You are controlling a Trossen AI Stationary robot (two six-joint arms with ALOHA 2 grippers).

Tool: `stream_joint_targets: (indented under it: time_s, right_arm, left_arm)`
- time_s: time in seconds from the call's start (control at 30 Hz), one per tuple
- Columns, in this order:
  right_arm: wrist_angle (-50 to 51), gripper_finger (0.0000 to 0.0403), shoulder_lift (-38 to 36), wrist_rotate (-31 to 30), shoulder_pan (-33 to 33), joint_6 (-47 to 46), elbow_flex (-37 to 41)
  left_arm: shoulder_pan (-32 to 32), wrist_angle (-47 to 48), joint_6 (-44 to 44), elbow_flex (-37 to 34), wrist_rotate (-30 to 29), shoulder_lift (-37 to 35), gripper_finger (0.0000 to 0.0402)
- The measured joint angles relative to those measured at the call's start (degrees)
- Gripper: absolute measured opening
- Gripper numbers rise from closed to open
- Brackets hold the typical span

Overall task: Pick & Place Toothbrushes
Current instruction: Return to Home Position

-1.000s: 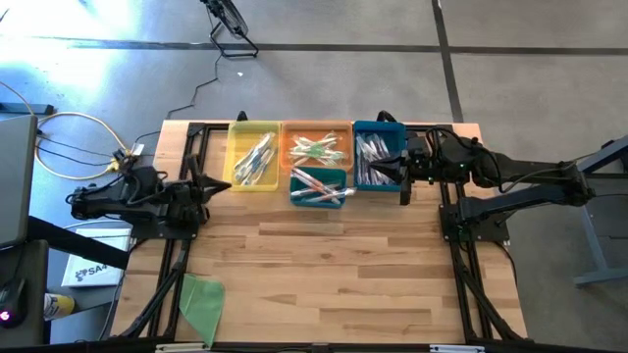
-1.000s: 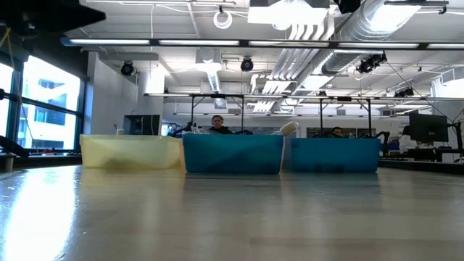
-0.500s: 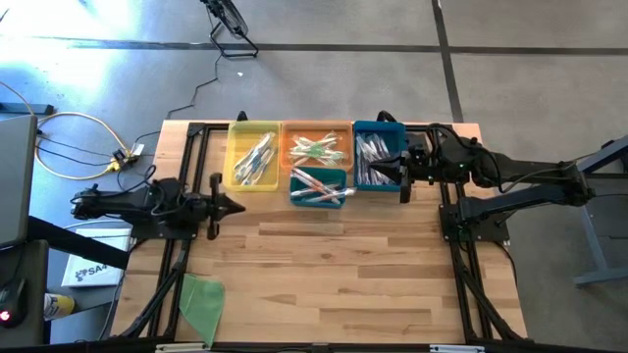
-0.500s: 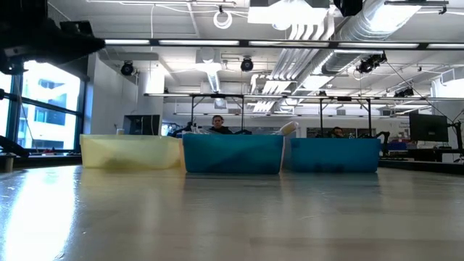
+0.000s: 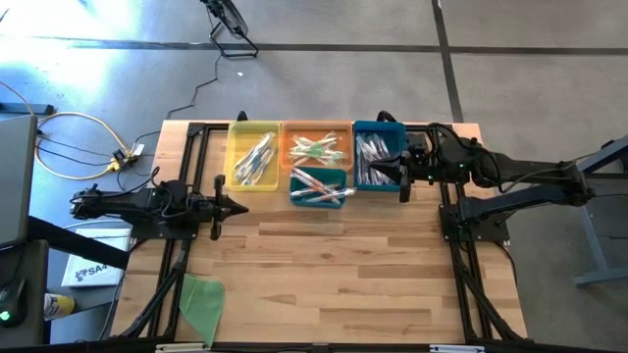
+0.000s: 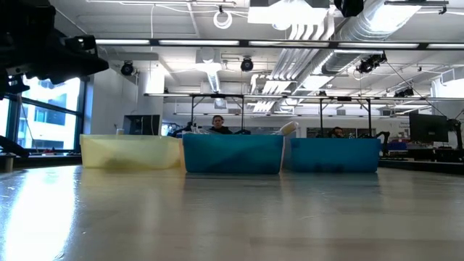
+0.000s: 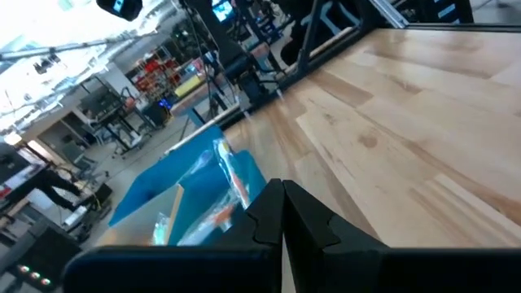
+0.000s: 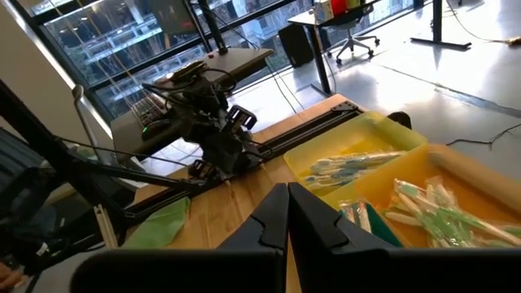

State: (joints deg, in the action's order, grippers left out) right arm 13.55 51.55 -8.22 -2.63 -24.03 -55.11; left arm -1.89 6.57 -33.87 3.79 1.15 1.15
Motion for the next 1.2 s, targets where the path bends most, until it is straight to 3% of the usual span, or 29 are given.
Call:
stream_joint_targets:
  time_s: [0.6,1.03,1.2]
  right_arm:
    - [1.2,0.0003,-4.9,0.6,2.7,11.7,0.0]
    - [10.5,0.0003,-12.5,-6.8,7.7,13.0,0.1]
    - [5.5,0.0003,-18.2,-4.9,7.7,14.1,6.2]
  left_arm:
    - [0.0,-1.0,-0.4,-0.2,-0.5,-0.1,0.0000]
    - [0.0,-1.1,-0.4,-0.2,-0.7,-0.1,0.0000]
    - [0.0,-1.1,-0.4,-0.2,-0.7,-0.1,0.0000]
